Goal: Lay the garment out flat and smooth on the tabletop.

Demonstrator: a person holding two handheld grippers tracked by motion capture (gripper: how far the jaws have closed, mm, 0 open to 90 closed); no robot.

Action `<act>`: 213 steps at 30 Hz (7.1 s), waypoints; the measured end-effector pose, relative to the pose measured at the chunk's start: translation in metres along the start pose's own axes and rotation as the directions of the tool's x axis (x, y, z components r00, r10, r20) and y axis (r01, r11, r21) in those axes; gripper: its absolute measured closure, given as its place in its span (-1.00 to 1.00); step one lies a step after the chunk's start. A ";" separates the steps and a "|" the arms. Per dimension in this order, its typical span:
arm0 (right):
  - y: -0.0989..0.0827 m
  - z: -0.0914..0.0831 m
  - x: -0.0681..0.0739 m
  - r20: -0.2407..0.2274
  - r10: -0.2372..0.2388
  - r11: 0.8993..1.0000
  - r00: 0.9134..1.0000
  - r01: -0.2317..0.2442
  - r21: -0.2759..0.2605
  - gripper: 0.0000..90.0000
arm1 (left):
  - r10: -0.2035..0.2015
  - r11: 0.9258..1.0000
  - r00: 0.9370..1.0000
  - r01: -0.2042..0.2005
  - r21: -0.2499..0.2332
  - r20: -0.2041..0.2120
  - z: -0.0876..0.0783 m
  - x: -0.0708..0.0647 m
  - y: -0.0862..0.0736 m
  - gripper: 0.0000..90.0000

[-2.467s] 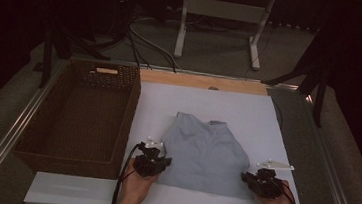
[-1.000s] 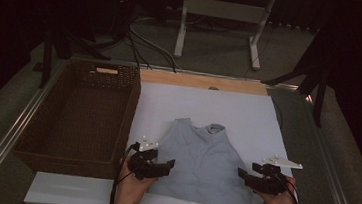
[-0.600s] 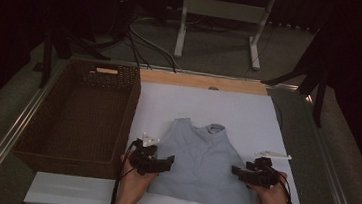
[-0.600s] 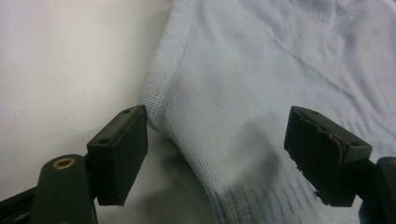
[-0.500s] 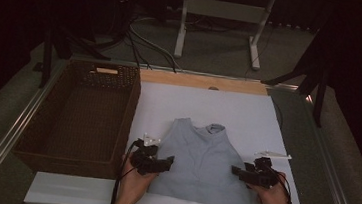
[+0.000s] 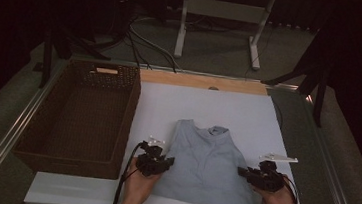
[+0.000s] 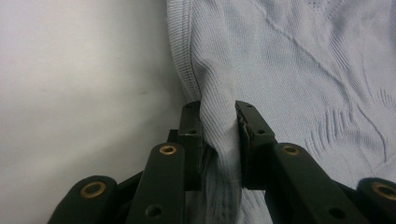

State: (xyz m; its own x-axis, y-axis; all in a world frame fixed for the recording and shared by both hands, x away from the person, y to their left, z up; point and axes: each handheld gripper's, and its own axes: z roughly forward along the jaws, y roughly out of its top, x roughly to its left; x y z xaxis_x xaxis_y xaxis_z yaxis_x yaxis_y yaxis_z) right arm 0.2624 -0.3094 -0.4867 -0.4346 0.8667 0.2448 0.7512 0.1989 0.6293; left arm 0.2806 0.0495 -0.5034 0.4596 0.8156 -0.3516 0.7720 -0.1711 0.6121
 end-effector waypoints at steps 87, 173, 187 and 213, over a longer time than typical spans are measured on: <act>-0.001 -0.034 -0.005 0.057 0.029 0.988 0.998 -0.020 -0.155 -0.44 | 0.085 0.990 0.989 -0.071 -0.121 0.117 0.021 -0.003 0.060 -0.29; 0.058 0.007 0.082 0.009 -0.133 0.977 0.991 0.133 -0.166 0.98 | 0.429 0.890 0.887 -0.384 -0.248 0.168 -0.002 -0.061 0.010 0.08; 0.035 -0.020 0.076 -0.020 -0.147 0.967 0.989 0.139 -0.214 0.98 | 0.366 0.907 0.927 -0.335 -0.254 0.083 0.003 -0.043 0.039 0.03; 0.026 -0.044 0.073 -0.053 -0.200 0.946 0.978 0.179 -0.272 0.96 | 0.364 0.929 0.929 -0.356 -0.105 0.066 0.047 -0.043 0.062 0.81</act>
State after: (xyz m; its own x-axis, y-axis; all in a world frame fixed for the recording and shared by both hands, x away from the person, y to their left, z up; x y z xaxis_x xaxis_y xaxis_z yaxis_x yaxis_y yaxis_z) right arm 0.2285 -0.2615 -0.4201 -0.6017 0.7840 0.1524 0.4978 0.2189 0.8392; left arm 0.3293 -0.0225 -0.4833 0.7366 0.6594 -0.1505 0.5072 -0.3914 0.7678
